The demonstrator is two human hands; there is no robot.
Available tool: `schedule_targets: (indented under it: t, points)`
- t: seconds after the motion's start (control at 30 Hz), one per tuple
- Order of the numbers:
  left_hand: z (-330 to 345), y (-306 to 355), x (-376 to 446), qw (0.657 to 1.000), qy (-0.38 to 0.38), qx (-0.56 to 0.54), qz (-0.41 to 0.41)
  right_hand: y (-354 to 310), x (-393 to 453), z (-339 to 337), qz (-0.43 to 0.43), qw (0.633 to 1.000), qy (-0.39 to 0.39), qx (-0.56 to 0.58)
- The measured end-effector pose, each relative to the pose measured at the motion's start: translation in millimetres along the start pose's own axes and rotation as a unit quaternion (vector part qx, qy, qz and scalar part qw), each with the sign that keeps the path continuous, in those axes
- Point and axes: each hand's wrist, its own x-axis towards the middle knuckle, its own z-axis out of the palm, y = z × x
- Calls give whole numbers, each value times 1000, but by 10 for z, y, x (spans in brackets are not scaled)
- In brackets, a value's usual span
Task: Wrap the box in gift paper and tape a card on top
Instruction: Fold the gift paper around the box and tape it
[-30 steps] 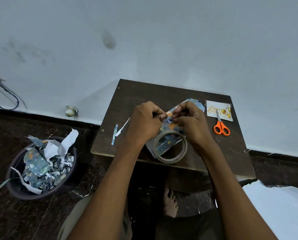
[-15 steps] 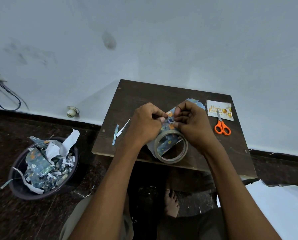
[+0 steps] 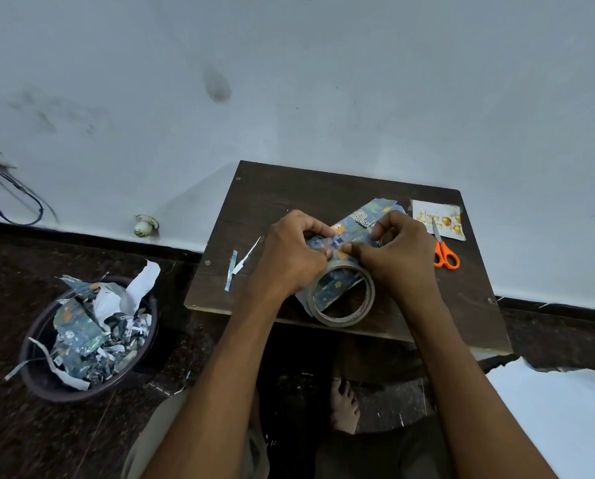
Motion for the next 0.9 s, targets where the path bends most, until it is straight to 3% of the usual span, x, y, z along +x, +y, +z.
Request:
schedule_targets:
  t: [0.33,0.57,0.67,0.77,0.9]
  points:
    - [61,-21,-2,1000,17,-10,-2,9,-164,-80,16,999,-15,29]
    - [77,-32,-12,999,27,-18,-3,-131,-710,-59,-49,997,56,-5]
    - [71,-31,-10,999,29,-24,-4,-168,-1078,57,-103,991,-9,-90]
    - [77,-27,-9,999,31,-19,-4,-107,-1193,259,-92,970,-66,-214]
    - [79,-33,-3,999,27,-17,-13,-55,-1161,368,-68,956,-56,-278]
